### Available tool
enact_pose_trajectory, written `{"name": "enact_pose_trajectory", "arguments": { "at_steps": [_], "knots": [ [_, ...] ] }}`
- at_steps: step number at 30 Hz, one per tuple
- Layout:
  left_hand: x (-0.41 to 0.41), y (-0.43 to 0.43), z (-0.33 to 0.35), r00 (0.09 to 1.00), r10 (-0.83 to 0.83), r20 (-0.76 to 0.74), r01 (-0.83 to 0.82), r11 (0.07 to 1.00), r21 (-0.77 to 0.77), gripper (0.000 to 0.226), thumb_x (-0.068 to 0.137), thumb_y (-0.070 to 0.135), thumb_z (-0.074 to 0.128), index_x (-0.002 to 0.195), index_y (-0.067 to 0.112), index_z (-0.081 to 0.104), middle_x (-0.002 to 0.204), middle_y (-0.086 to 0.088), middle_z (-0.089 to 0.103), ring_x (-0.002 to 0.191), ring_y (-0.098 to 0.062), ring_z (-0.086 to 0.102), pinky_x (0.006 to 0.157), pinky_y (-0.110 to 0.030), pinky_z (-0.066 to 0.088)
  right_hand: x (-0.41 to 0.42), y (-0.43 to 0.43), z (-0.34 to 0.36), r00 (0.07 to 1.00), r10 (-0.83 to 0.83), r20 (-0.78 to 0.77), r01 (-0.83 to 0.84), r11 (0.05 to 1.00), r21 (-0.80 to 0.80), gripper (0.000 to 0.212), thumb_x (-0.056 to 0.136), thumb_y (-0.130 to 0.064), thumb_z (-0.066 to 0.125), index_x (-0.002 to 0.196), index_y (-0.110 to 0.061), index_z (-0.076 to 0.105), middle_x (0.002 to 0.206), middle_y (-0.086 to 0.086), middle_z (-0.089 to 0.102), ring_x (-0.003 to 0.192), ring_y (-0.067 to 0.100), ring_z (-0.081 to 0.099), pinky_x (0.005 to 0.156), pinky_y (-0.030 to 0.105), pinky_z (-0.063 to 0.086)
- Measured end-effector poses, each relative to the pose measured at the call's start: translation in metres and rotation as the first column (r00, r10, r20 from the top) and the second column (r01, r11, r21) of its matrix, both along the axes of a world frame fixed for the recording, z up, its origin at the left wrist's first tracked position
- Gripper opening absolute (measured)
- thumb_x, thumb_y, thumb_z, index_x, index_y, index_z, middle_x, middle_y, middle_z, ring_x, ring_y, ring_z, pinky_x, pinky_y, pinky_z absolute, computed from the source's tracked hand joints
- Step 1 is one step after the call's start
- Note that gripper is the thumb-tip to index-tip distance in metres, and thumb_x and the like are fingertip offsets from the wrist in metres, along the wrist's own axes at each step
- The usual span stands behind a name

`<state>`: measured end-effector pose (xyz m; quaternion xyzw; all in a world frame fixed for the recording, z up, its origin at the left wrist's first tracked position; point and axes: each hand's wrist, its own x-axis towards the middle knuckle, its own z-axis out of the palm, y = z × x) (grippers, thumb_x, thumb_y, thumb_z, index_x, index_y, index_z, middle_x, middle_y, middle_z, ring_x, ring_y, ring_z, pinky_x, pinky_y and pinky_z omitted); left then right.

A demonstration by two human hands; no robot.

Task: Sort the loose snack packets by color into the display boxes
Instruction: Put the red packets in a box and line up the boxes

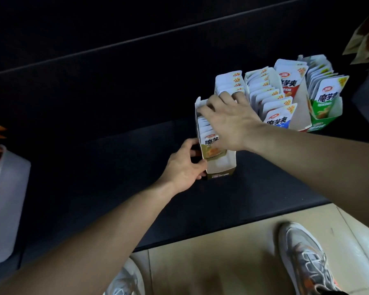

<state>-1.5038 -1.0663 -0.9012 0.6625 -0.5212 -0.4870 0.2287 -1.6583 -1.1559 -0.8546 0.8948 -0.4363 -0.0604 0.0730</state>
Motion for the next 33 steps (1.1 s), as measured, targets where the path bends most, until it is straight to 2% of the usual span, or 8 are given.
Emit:
{"name": "enact_pose_trajectory", "arguments": {
  "at_steps": [2,7,9,13,16,22,28,33],
  "knots": [
    [-0.001,0.001,0.0,1.0,0.001,-0.011,-0.001,1.0,-0.007,0.058,0.096,0.021,0.065,0.146,0.033,0.038,0.128,0.005,0.059,0.075,-0.012,0.075,0.069,-0.027,0.062,-0.004,0.003,-0.004,0.998,0.034,0.046,-0.033,0.999,-0.023,0.1,0.062,-0.069,0.075,0.142,-0.02,0.039,0.129,0.002,0.052,0.12,0.026,0.049,0.105,0.048,0.024],
    [-0.004,0.002,-0.001,1.0,-0.012,0.009,0.012,1.0,-0.024,0.061,0.096,0.023,0.064,0.149,0.036,0.035,0.13,0.006,0.058,0.076,-0.012,0.074,0.07,-0.028,0.062,-0.008,-0.005,-0.007,0.998,-0.019,0.053,0.027,0.985,-0.169,0.092,0.072,-0.06,0.075,0.145,-0.016,0.041,0.133,0.009,0.052,0.122,0.033,0.049,0.11,0.054,0.028],
    [-0.004,0.002,-0.001,1.0,-0.009,0.015,0.009,1.0,-0.019,0.062,0.096,0.023,0.064,0.149,0.037,0.035,0.132,0.005,0.057,0.076,-0.012,0.074,0.07,-0.028,0.062,-0.005,-0.008,-0.007,0.998,-0.063,0.029,0.067,0.983,-0.17,0.102,0.074,-0.062,0.074,0.151,-0.011,0.031,0.144,0.013,0.043,0.131,0.034,0.041,0.112,0.054,0.031],
    [-0.004,0.002,-0.001,1.0,-0.014,0.004,0.014,1.0,-0.016,0.063,0.096,0.024,0.064,0.15,0.036,0.034,0.132,0.006,0.057,0.078,-0.013,0.074,0.071,-0.027,0.062,-0.011,-0.011,-0.013,0.998,-0.047,0.037,0.048,0.999,-0.026,0.12,0.078,-0.065,0.069,0.158,-0.008,-0.001,0.165,0.015,0.008,0.153,0.03,0.01,0.121,0.052,0.017],
    [-0.003,0.002,0.0,1.0,-0.012,-0.002,0.012,1.0,-0.011,0.064,0.096,0.024,0.064,0.151,0.036,0.033,0.128,0.008,0.055,0.077,-0.012,0.074,0.071,-0.029,0.062,-0.017,-0.018,-0.01,0.999,0.037,0.008,-0.037,0.999,0.029,0.123,0.078,-0.061,0.071,0.158,-0.011,-0.007,0.167,0.011,-0.002,0.155,0.026,0.0,0.124,0.048,0.01],
    [-0.003,0.003,0.0,0.999,-0.034,-0.013,0.034,0.999,-0.002,0.065,0.098,0.026,0.061,0.153,0.04,0.029,0.135,0.003,0.058,0.079,-0.011,0.074,0.075,-0.032,0.062,-0.023,-0.028,-0.006,0.994,0.071,-0.089,-0.079,0.993,-0.086,0.117,0.082,-0.067,0.062,0.159,-0.009,-0.003,0.168,0.011,0.006,0.154,0.026,0.011,0.123,0.049,0.015],
    [-0.001,0.0,0.002,0.998,-0.057,0.008,0.057,0.998,-0.015,0.064,0.096,0.026,0.065,0.151,0.038,0.033,0.114,0.014,0.062,0.077,-0.009,0.074,0.076,-0.032,0.062,-0.019,-0.02,-0.012,1.0,0.019,0.025,-0.018,1.0,-0.016,0.115,0.083,-0.062,0.065,0.159,-0.01,-0.004,0.167,0.01,0.004,0.154,0.026,0.005,0.123,0.052,0.016],
    [0.001,-0.002,0.002,0.998,-0.047,0.034,0.048,0.998,-0.032,0.064,0.092,0.033,0.07,0.148,0.039,0.039,0.109,0.016,0.064,0.075,-0.006,0.073,0.078,-0.029,0.061,-0.021,-0.013,-0.012,0.983,-0.051,0.175,0.036,0.996,0.087,0.107,0.085,-0.053,0.06,0.159,-0.015,-0.008,0.168,0.007,-0.005,0.154,0.024,-0.003,0.124,0.049,0.005]
  ]
}}
